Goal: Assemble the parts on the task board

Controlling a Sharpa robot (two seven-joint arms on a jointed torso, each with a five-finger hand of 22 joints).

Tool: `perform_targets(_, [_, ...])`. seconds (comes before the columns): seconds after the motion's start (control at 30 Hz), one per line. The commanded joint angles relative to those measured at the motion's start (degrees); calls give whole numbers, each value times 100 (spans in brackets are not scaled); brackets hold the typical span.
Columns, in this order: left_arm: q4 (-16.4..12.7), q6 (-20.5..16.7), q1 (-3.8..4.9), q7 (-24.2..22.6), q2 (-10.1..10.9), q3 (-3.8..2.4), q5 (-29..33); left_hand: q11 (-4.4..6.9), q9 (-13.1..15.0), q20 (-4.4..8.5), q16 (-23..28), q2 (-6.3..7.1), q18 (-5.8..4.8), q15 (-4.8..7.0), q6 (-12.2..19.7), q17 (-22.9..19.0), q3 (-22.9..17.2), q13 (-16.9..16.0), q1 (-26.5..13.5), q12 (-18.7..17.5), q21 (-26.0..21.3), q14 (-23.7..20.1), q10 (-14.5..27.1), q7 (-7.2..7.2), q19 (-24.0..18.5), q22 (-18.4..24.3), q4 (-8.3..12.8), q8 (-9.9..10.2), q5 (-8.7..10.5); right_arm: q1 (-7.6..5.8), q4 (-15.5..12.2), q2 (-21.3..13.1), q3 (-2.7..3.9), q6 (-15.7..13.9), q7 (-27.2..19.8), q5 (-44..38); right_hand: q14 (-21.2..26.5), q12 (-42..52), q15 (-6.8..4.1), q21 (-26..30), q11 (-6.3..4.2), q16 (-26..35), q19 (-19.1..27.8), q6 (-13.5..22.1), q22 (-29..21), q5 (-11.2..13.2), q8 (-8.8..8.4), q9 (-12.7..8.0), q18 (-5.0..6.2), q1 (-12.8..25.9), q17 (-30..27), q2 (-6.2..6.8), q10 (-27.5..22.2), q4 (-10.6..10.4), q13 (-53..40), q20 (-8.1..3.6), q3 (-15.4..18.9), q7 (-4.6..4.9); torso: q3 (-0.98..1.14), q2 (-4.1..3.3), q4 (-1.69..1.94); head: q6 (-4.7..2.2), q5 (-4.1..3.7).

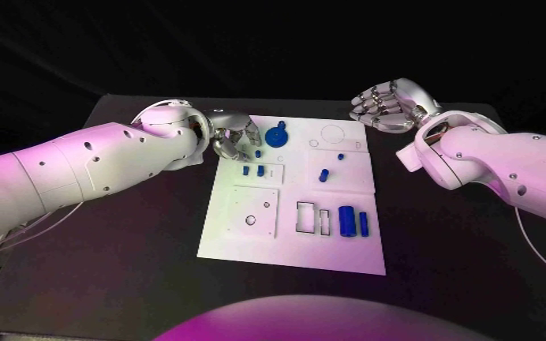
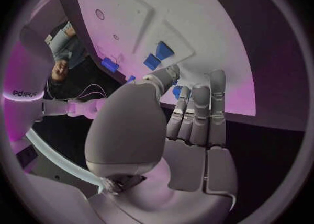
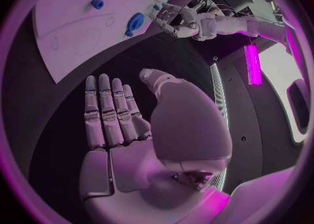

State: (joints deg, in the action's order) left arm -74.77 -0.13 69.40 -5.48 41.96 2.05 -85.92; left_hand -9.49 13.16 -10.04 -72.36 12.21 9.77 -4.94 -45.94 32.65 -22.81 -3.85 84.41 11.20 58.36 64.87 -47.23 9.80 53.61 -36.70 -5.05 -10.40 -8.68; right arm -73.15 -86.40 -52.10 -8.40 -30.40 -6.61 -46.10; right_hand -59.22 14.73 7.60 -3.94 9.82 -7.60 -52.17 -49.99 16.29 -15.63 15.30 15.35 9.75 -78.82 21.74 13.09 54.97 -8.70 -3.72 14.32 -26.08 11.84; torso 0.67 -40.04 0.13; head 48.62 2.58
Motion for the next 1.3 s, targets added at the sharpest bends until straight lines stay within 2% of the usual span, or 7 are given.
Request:
perform_targets(0.03, [-82, -256, 4, 8, 81, -30, 113, -38, -20, -33, 35, -35, 89, -14, 42, -166, 343, 11, 262, 45, -92, -33, 207, -26, -37, 76, -235, 53, -51, 3, 26, -43, 1, 298, -236, -191, -145, -27, -50, -69, -66, -111, -174, -50, -28, 228, 18, 3, 88, -147, -13, 25, 41, 155, 5, -39, -48, -42, 9, 7, 14, -22, -7])
perform_targets(0.13, [-164, -494, 6, -22, 219, -69, 474, -44, -23, -37, 129, -31, 91, -19, -22, -500, 475, 8, 469, 123, -144, -173, 295, 4, -20, 129, -484, 53, -59, 3, 50, -104, 1, 472, -220, -444, -739, -4, -254, -357, -168, -468, -709, -165, 52, 395, 11, -10, 85, -265, 89, 39, 230, 385, 5, -265, -96, -112, 6, 10, 7, -40, -32])
perform_targets(0.2, [-209, -616, 8, -67, 313, -99, 969, 41, 8, 40, 107, -136, 96, 68, -263, -449, 178, -33, 664, 368, -101, -55, 17, 231, 74, 130, -516, -56, -31, 3, 52, -143, 1, 633, -126, -658, -1256, -17, -431, -705, -232, -770, -1136, -286, 244, 380, 0, -22, 70, -295, 255, 22, 448, 518, 6, -467, -46, -109, 6, 15, 5, -48, -66])
perform_targets(0.37, [-422, -599, 9, -311, 616, -156, 3184, 48, -44, 111, 566, 70, 88, 107, -359, -866, -555, 11, 594, 586, -109, -319, -169, 275, -53, 146, -414, -84, -25, 3, -13, -230, 0, 1136, 275, -1616, -2196, -369, -767, -2220, -456, -2069, -1532, -778, 1455, -33, -70, -49, -4, -148, 1319, -37, 1211, 807, -31, -923, 98, -261, 8, 4, -24, -138, -171])
perform_targets(0.6, [-888, -110, 4, -1007, 970, -181, 6209, 29, -72, 78, 1462, 129, 88, 80, -407, -1322, -935, -6, 275, 721, -304, -623, -343, 324, -507, 235, -87, -116, -7, 63, -250, -342, -7, 1454, 670, -3288, -2623, -758, -769, -3822, -480, -5305, -1737, -776, 2875, 66, -289, -6, -30, 186, 3904, 121, 1375, 796, -151, -884, -213, -265, -6, 7, -16, -239, -397])
perform_targets(0.93, [-1287, -14, -17, -1424, 1079, -185, 7403, 145, -20, 79, 1713, 45, 83, 117, -513, -1398, -755, -136, -107, 1152, -741, -777, -821, 199, -573, 530, -44, -268, 7, 271, -394, -141, -17, 1345, 1044, -4565, -2788, -972, -705, -5299, -420, -6502, -2325, -626, 4248, 227, -426, 38, -269, 277, 4876, 231, 1150, 685, -137, -823, -251, -230, 1, 6, -28, -267, -585])
perform_targets(1.3, [-1367, 39, -31, -1504, 1069, -185, 7678, 141, -14, 76, 1727, 35, 78, 111, -497, -1393, -712, -147, -175, 1186, -827, -792, -767, 200, -552, 592, -41, -289, 11, 395, -311, 173, -20, 1300, 1436, -5034, -2796, -1005, -636, -5754, -345, -6933, -2415, -491, 4699, 419, -577, 56, -333, 175, 5160, 217, 921, 690, -57, -762, -299, -155, -2, -15, -10, -266, -562])
